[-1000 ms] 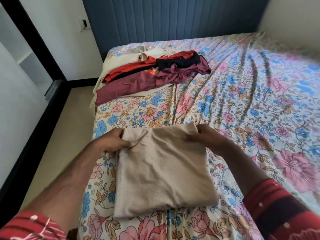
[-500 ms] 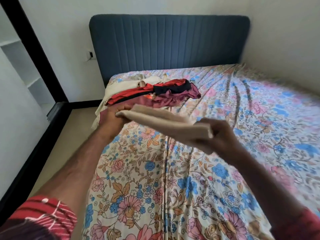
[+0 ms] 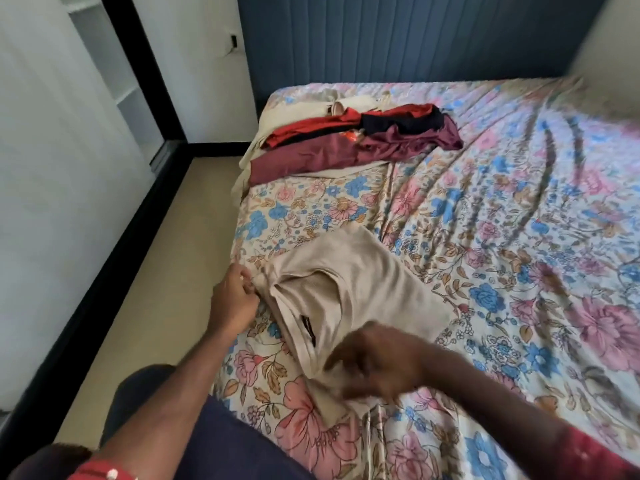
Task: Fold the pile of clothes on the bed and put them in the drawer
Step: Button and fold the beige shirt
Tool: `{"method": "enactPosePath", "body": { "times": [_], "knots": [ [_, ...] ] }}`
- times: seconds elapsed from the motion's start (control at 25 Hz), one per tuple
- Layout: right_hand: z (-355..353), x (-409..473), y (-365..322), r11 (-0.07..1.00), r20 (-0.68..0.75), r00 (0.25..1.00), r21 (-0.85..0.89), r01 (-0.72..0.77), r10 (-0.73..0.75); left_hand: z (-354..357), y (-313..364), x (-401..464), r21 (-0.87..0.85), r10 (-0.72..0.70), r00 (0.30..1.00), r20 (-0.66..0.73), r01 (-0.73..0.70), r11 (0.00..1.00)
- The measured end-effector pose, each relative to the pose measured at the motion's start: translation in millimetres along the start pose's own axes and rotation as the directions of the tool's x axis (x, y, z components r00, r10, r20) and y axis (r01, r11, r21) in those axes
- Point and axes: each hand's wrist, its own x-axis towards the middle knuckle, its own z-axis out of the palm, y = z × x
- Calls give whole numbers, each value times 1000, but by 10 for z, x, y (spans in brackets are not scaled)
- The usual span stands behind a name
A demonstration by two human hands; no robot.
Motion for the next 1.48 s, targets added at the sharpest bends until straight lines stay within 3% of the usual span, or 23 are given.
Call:
{"method": "enactPosePath", "body": {
  "times": [0.08, 0.2, 0.28, 0.4, 0.56, 0.64, 0.76, 0.92, 1.0, 1.08, 1.16, 1.24, 1.36, 1.48],
  "knots": [
    [-404, 269, 129, 999, -113, 993, -31, 20, -23, 2, 34, -327, -51, -80, 995, 62, 83, 995],
    [-876, 942, 538, 961, -233, 972, -269, -58, -7, 20, 192, -678, -196, -221, 941, 255, 274, 942],
    [-968, 1339, 687, 909, -136, 986, -391, -146, 100, 12, 292, -781, -257, -331, 881, 338, 424, 868],
    [-936, 1685, 725, 884, 50, 973, -432, -181, 224, 41, 328, -970, -284, -401, 791, 462, 561, 778],
    [-994, 1836, 599, 875, 95, 953, -431, -222, 289, 124, 360, -1295, -260, -372, 697, 613, 622, 738],
    [-1000, 1819, 569, 865, 94, 952, -450, -220, 291, 243, 397, -1447, -261, -365, 706, 606, 611, 748],
    [-1013, 1693, 521, 890, 65, 971, -416, -185, 232, 443, 417, -1671, -308, -320, 788, 526, 527, 792],
    [-1384, 1118, 464, 951, -234, 960, -227, -211, 157, 395, 320, -1435, -507, -282, 901, 329, 420, 753],
    [-1587, 532, 469, 979, -481, 864, -54, -197, 147, 270, 469, -1217, -597, -188, 952, 243, 300, 744],
    [-1643, -198, 468, 984, -698, 693, 142, -109, 178, 123, 817, -1048, -696, -22, 985, 172, 137, 705],
    [-1494, -1002, 426, 944, -804, 526, 331, 11, 276, 93, 1247, -952, -791, 117, 989, 87, -3, 611],
    [-1193, -1726, 379, 860, -820, 397, 495, 127, 413, 174, 1684, -893, -840, 208, 977, 37, -82, 536],
    [-618, -2818, 286, 750, -784, 217, 621, 230, 582, 647, 2390, -1151, -841, 472, 875, 106, -175, 512],
    [-103, -3575, 223, 667, -700, 37, 693, 274, 713, 1234, 2874, -1571, -794, 663, 716, 218, -265, 547]
  ]
}}
